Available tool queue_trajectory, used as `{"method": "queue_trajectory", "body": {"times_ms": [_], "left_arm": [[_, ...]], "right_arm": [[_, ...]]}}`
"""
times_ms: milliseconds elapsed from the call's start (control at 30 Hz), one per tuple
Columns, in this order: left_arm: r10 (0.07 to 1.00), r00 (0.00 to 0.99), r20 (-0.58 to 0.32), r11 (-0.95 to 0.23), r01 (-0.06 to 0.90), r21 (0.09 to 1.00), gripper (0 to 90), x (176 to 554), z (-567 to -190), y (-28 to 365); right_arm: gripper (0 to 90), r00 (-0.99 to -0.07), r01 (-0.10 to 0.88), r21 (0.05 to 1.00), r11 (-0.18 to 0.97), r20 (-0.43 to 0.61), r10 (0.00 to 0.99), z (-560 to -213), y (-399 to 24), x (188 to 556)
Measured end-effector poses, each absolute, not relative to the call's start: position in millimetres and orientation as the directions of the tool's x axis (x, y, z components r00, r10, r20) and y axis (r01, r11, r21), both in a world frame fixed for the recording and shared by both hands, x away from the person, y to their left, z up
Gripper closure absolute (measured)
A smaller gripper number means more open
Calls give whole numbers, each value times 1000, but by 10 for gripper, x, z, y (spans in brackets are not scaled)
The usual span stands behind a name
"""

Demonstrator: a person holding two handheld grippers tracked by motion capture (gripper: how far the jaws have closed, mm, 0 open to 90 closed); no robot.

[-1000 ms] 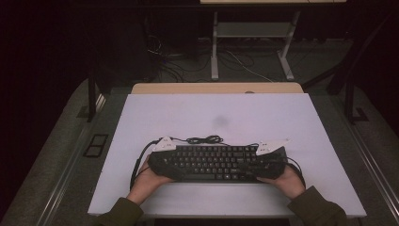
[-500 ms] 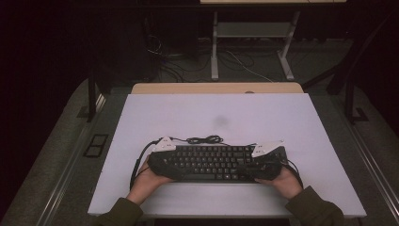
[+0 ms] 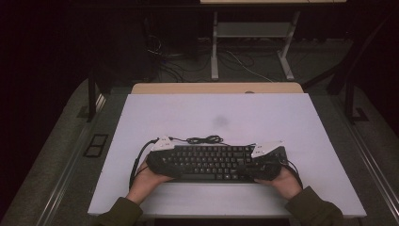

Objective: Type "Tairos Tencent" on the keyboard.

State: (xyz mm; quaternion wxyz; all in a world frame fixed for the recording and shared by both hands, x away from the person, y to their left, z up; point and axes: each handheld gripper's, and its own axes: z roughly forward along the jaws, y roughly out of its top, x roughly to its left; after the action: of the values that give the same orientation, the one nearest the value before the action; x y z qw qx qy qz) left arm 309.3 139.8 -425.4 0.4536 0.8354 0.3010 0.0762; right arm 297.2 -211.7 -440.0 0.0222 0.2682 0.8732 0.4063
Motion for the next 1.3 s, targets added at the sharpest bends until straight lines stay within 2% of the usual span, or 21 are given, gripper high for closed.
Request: {"method": "queue_trajectory", "body": {"times_ms": [67,200,333,567,667,1300], "left_arm": [[567,808,-160,-406,443,799,163,3120,-4252,1395],[549,819,-165,-418,440,795,279,3181,-4250,1388],[535,828,-168,-433,440,786,437,3244,-4244,1355],[523,835,-170,-463,446,766,783,3318,-4243,1274],[519,838,-170,-479,450,754,889,3333,-4253,1253],[521,839,-156,-521,457,721,892,3341,-4343,1168]], "right_arm": [[893,-854,452,722,524,181,487,-4401,-2118,2971],[892,-855,452,722,524,182,486,-4401,-2118,2972],[893,-854,453,721,524,182,487,-4401,-2118,2971],[892,-854,453,722,523,183,487,-4403,-2119,2970],[893,-854,454,722,522,184,487,-4403,-2119,2970],[893,-853,455,722,521,186,487,-4404,-2121,2969]]}}
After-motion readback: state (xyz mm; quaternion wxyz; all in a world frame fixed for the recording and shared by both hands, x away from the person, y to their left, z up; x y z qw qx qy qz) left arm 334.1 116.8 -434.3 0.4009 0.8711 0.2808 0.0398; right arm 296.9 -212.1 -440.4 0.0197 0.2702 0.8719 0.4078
